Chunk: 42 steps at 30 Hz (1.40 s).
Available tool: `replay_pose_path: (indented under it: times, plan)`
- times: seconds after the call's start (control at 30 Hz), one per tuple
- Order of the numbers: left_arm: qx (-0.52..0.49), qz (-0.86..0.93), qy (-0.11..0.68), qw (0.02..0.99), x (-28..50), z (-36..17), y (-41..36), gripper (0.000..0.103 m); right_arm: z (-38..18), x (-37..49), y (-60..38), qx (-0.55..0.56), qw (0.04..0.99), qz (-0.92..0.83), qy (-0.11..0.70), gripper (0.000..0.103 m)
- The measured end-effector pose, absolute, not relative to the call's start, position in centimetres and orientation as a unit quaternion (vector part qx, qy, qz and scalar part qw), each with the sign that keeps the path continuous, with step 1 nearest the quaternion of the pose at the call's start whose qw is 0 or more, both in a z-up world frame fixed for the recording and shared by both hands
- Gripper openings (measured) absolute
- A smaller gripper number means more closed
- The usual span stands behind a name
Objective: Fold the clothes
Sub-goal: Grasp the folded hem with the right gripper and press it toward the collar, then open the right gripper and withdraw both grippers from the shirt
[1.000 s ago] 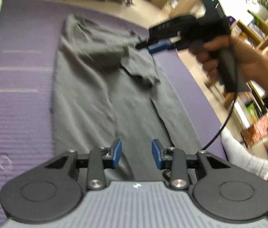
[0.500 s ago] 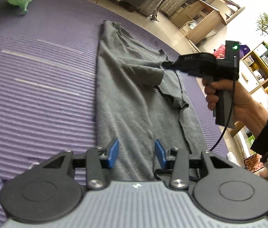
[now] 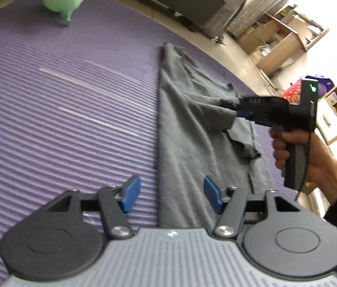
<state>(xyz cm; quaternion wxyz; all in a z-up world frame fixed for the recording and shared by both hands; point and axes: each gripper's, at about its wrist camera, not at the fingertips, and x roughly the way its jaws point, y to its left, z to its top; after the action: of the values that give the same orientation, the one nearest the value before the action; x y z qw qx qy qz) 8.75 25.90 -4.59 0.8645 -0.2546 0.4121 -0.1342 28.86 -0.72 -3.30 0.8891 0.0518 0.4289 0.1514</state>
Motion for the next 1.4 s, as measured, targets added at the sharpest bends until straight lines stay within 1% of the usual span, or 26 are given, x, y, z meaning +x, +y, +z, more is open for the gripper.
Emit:
replay_pose_path:
  times: [0.1,0.2,0.23,0.27,0.3,0.33,0.37,0.4,0.43,0.47,0.53,0.7,0.77,0.83,0.87,0.93,1.0,1.1,1.2,1.27,1.3,1.4]
  plan:
    - [-0.259,-0.134,0.412,0.863,8.7,-4.5,26.0,0.074,-2.1,28.2,-1.1,0.045,0.907,0.148,0.391,0.002]
    - [-0.259,-0.134,0.412,0.863,8.7,-4.6,26.0,0.076,-1.1,27.8,-0.9,0.000,0.928,0.123,0.352,0.002]
    - [-0.259,-0.134,0.412,0.863,8.7,-4.6,26.0,0.077,-1.0,28.0,-0.4,-0.038,0.933,0.103,0.342,0.002]
    - [-0.259,-0.134,0.412,0.863,8.7,-4.6,26.0,0.077,-1.3,28.3,-0.3,-0.045,0.930,0.096,0.351,0.003]
    - [-0.260,-0.134,0.412,0.863,8.7,-4.6,26.0,0.078,-1.5,28.5,-0.4,-0.049,0.926,0.092,0.364,0.008]
    - [-0.259,-0.134,0.412,0.863,8.7,-4.6,26.0,0.078,-2.6,29.8,-0.4,-0.049,0.903,0.082,0.419,0.011]
    - [-0.258,-0.134,0.413,0.863,8.6,-4.6,26.0,0.078,-2.6,29.8,-0.7,-0.045,0.902,0.078,0.423,0.015]
    - [-0.257,-0.134,0.413,0.864,8.6,-4.5,25.9,0.078,-2.5,29.7,-0.9,-0.038,0.905,0.072,0.418,0.027]
    - [-0.255,-0.133,0.413,0.864,8.5,-4.5,26.0,0.078,-2.3,29.7,-1.2,-0.030,0.908,0.066,0.413,0.033]
    - [-0.256,-0.130,0.412,0.864,8.5,-4.4,26.1,0.078,-1.8,29.4,-1.8,-0.006,0.916,0.063,0.397,0.034]
    - [-0.260,-0.126,0.411,0.864,8.5,-4.4,26.2,0.079,-1.0,29.1,-2.3,0.029,0.918,0.067,0.390,0.034]
    - [-0.264,-0.120,0.411,0.864,8.7,-4.5,26.5,0.079,-0.1,26.1,-1.1,0.047,0.918,0.115,0.376,0.034]
    - [-0.264,-0.117,0.411,0.865,8.8,-4.4,26.5,0.079,-0.5,24.0,-0.1,0.075,0.907,0.155,0.384,0.034]
    - [-0.263,-0.114,0.411,0.865,8.8,-4.4,26.5,0.079,-1.3,22.8,1.1,0.069,0.898,0.182,0.395,0.033]
    - [-0.260,-0.112,0.412,0.866,8.7,-4.3,26.5,0.079,-2.0,22.4,1.9,0.054,0.893,0.194,0.403,0.032]
    - [-0.255,-0.108,0.413,0.868,8.7,-4.2,26.4,0.079,-3.4,21.7,3.8,0.022,0.885,0.207,0.416,0.032]
    - [-0.252,-0.105,0.413,0.869,8.7,-4.1,26.4,0.079,-3.0,21.0,5.0,-0.009,0.893,0.199,0.404,0.032]
    - [-0.248,-0.094,0.417,0.870,8.7,-3.8,26.4,0.079,-0.5,19.8,3.7,0.065,0.890,0.200,0.404,0.032]
    - [-0.242,-0.109,0.442,0.857,8.8,-3.5,26.2,0.079,0.6,18.1,2.3,0.095,0.889,0.189,0.407,0.033]
    - [-0.223,-0.118,0.453,0.855,8.7,-3.1,25.6,0.077,1.5,15.1,0.7,0.103,0.887,0.172,0.416,0.035]
    - [-0.196,-0.119,0.452,0.862,8.4,-2.8,24.7,0.076,1.5,14.1,0.2,0.104,0.883,0.173,0.424,0.039]
    - [-0.174,-0.118,0.442,0.872,8.0,-2.4,23.4,0.069,1.2,10.7,-1.1,0.087,0.875,0.168,0.446,0.040]
